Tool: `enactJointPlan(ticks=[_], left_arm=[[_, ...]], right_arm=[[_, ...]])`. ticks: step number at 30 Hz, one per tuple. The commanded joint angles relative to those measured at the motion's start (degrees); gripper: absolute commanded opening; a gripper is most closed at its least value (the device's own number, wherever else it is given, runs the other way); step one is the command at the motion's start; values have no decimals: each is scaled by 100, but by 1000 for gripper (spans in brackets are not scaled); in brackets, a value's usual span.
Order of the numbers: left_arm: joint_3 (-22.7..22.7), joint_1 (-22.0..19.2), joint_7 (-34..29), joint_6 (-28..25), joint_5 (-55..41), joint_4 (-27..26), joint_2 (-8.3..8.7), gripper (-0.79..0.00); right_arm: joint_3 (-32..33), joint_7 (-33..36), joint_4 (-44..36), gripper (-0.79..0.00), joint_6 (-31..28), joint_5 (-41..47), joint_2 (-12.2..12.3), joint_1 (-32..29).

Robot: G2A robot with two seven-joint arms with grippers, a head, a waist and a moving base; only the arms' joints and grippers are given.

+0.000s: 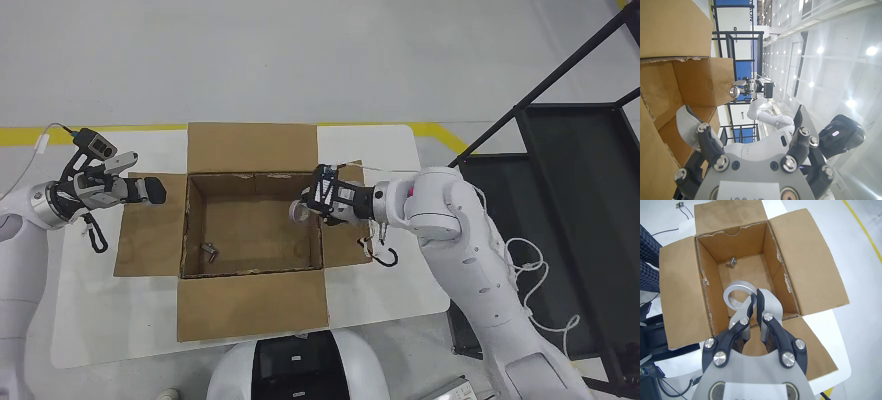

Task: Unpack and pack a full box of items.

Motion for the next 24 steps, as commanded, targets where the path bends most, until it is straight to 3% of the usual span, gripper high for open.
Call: enactJointPlan(ticks=[1,13,24], left_arm=[[0,0,0,0,0,0,0,0],[0,0,0,0,0,0,0,0],[0,0,0,0,0,0,0,0]], right_arm=[[360,-58,-231,-785,-29,201,69,-312],[2181,-1057,-785,-785,-87,591,337,-1946],[2990,-1525,-491,-785,175,290,453,-2859]])
